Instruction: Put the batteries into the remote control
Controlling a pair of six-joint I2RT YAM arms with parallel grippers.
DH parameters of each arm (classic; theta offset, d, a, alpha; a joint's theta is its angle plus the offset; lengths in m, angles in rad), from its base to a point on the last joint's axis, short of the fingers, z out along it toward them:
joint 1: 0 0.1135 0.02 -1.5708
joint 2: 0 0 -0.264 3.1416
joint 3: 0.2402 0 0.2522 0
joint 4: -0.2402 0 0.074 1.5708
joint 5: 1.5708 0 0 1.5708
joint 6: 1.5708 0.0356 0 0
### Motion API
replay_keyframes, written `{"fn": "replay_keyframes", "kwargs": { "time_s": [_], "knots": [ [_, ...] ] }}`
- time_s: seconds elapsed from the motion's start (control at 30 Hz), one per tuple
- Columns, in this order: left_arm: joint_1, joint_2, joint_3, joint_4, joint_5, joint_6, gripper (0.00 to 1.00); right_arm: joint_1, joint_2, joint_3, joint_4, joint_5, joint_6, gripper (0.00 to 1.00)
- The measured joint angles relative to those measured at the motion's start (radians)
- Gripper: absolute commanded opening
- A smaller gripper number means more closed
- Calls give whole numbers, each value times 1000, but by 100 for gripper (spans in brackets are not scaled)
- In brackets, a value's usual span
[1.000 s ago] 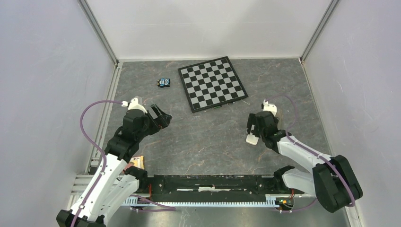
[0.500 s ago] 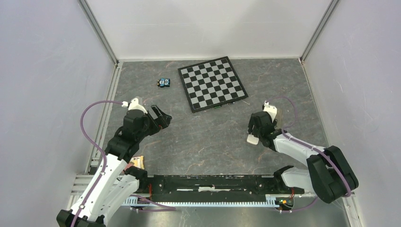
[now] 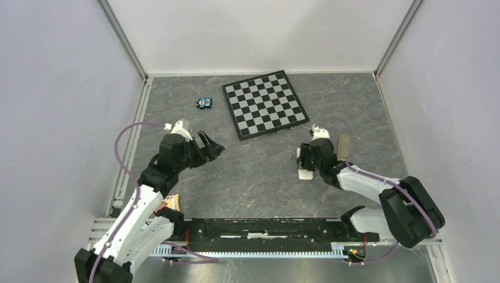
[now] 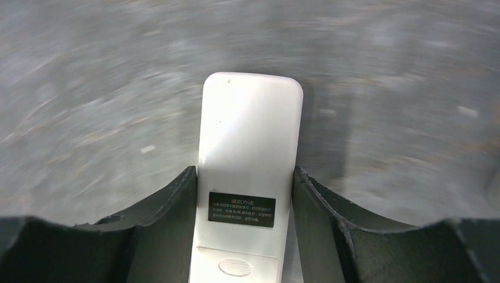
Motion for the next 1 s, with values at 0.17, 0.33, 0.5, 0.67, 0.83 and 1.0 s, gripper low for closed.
{"fn": "replay_keyframes", "kwargs": {
  "time_s": [0.17, 0.33, 0.5, 0.67, 0.83, 1.0],
  "knots": [
    [0, 127, -75, 189, 231, -20, 100, 144, 7, 0, 129, -212, -130, 31],
    [-6, 242, -121, 307, 355, -63, 99, 228, 10, 1, 264, -385, -208, 30],
    [-45, 336, -140, 436, 432, -108, 97, 301, 60, 48, 346, -502, -260, 31],
    [-89, 399, -146, 532, 455, -152, 89, 346, 106, 125, 380, -566, -287, 31],
    [-99, 417, -153, 585, 459, -196, 68, 379, 140, 196, 404, -602, -299, 31],
    [-99, 418, -181, 657, 444, -262, 36, 404, 185, 244, 405, -594, -293, 31]
  ]
}}
